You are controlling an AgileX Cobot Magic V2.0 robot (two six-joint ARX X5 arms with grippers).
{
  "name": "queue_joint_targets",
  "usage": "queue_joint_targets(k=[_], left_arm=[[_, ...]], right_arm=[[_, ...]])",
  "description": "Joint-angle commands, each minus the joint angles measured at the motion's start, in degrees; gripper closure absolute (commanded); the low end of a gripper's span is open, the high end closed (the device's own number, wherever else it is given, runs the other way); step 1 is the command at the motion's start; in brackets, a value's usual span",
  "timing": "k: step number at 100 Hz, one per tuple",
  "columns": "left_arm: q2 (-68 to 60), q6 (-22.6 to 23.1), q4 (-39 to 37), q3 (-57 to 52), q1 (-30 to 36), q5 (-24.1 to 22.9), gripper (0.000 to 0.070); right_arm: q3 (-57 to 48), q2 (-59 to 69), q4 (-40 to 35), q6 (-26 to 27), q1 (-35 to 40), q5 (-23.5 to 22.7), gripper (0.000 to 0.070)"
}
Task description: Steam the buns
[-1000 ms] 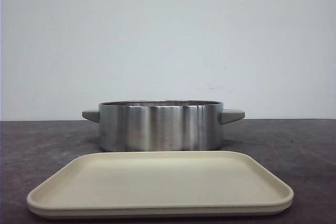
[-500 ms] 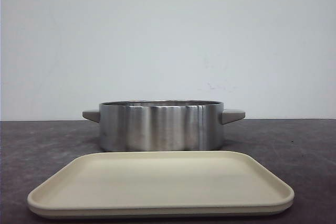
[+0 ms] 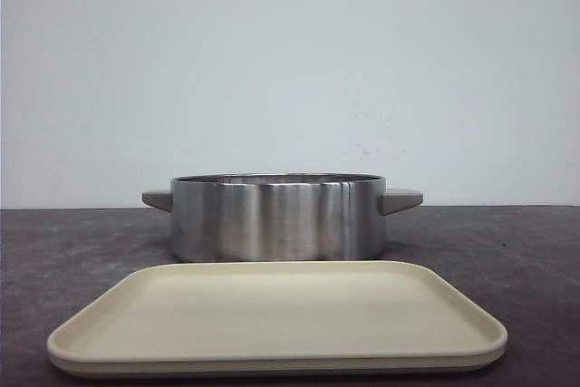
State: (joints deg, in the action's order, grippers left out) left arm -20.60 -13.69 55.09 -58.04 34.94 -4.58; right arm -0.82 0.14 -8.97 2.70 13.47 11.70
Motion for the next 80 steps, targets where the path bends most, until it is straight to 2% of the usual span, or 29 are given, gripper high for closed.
queue_joint_targets(k=[1, 65, 80], left_arm=[[-0.04, -0.31, -0.66, -0.74, 0.37, -0.13, 0.0684], [-0.02, -0.63, -0.81, -0.76, 0.31, 0.0, 0.0684], [0.26, 1.03, -0.94, -0.24, -2.56, 0.22, 0.0684]], right_arm=[[0.13, 0.07, -0.09, -0.74, 0.15, 0.17, 0.0683], [0.13, 0.07, -0.09, -0.74, 0.15, 0.17, 0.0683], [0.13, 0.07, -0.09, -0.76, 0.15, 0.17, 0.0683]])
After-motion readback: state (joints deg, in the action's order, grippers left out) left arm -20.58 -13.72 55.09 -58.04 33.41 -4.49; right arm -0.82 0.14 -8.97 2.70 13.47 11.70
